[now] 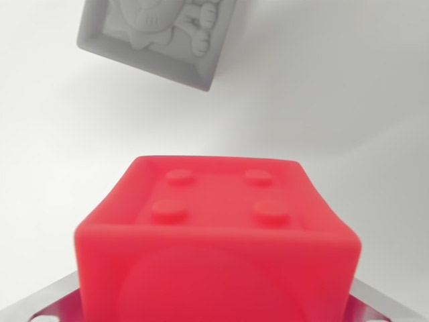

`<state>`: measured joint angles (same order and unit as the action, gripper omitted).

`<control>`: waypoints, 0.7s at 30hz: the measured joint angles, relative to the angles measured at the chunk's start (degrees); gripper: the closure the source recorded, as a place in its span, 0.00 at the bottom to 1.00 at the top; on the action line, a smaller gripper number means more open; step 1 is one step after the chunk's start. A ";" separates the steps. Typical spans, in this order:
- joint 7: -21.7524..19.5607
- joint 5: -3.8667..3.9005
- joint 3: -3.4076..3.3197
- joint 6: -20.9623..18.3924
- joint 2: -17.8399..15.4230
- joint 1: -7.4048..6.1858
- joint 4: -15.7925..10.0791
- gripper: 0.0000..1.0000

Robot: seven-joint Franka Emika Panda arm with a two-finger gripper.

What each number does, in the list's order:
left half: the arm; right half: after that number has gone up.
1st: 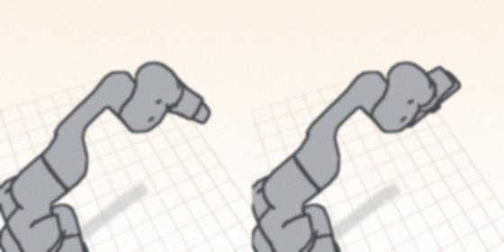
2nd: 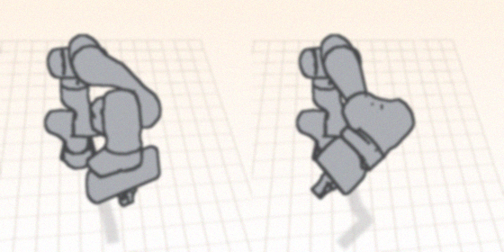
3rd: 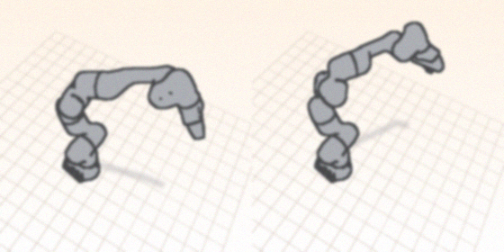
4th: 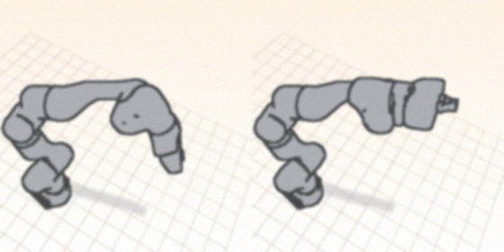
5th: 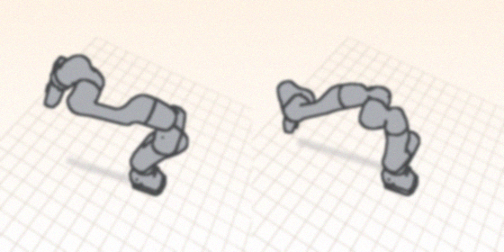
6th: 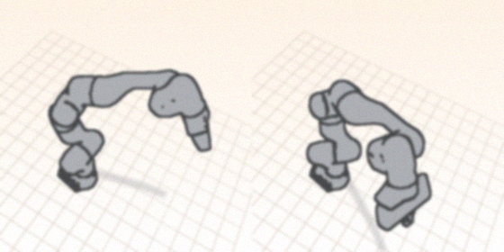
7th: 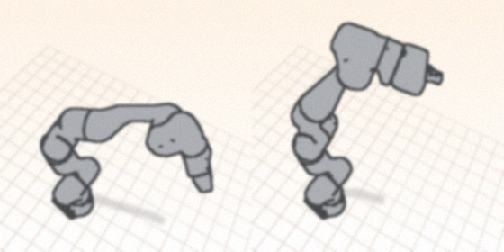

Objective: Destack cube

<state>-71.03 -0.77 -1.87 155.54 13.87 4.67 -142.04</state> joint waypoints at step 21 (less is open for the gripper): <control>0.27 -0.40 0.45 6.70 7.80 0.31 1.18 1.00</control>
<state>-70.76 -1.17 -1.42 162.24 21.67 4.98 -140.86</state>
